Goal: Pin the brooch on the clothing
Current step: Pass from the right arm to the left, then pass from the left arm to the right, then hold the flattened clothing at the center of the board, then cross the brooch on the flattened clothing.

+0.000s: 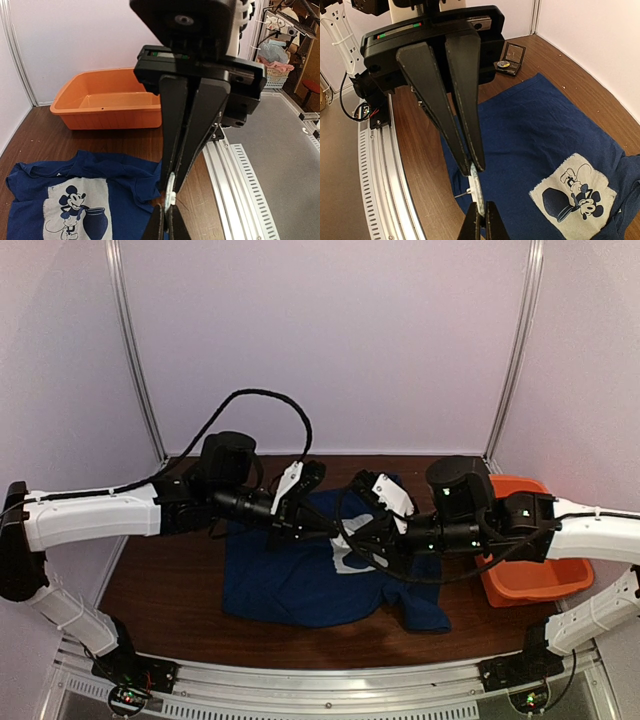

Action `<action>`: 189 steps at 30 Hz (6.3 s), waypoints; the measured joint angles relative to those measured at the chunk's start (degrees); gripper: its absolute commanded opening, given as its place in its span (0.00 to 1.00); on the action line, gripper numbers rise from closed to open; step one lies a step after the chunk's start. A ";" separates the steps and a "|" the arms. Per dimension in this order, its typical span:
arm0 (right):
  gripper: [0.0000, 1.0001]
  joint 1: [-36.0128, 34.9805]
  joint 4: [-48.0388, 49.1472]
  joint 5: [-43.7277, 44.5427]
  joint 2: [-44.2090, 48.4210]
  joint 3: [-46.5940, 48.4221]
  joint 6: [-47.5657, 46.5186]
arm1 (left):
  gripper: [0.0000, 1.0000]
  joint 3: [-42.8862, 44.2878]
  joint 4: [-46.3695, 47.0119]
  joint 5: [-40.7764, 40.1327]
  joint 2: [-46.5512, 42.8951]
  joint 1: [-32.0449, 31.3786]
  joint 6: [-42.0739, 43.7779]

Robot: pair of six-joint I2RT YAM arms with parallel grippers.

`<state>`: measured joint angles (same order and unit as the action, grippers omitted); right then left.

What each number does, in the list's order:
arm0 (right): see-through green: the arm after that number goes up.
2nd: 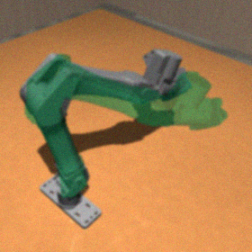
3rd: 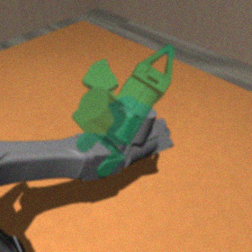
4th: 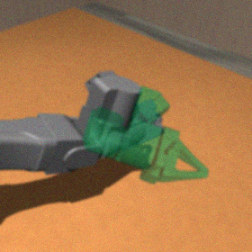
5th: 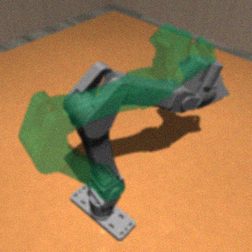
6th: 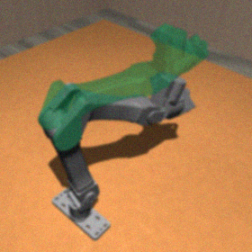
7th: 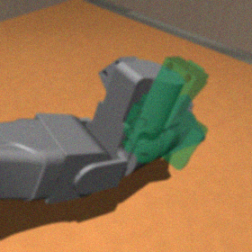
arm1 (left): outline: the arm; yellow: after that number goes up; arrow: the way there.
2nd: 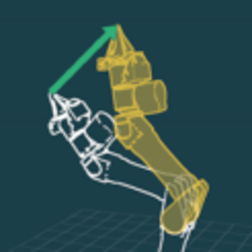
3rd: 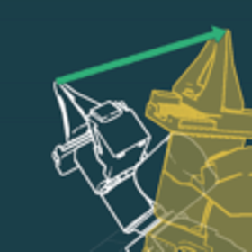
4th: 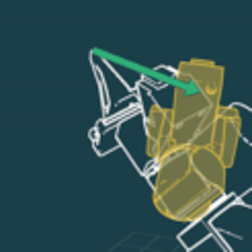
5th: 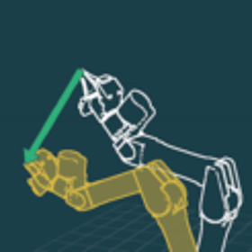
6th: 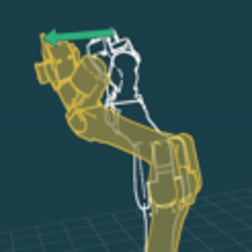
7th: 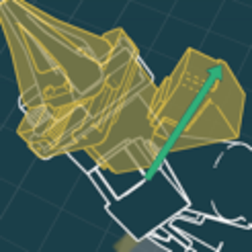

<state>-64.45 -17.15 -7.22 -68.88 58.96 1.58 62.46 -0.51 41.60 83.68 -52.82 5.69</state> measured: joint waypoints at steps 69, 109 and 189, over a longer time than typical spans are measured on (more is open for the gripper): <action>0.05 3.26 17.88 -6.54 3.61 -9.77 2.91 | 0.00 -3.21 8.24 0.63 -1.53 0.39 -4.98; 0.00 9.97 2.67 32.09 4.26 -6.58 16.44 | 0.75 3.13 -5.60 -27.43 18.80 5.49 3.08; 0.00 21.75 11.39 -8.48 -36.35 6.16 47.08 | 0.00 1.29 9.86 -18.03 28.24 9.66 -6.88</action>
<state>-42.70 -5.76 -15.70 -105.23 65.12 48.66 63.75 9.34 23.57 111.92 -43.16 -1.19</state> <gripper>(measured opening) 0.008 0.005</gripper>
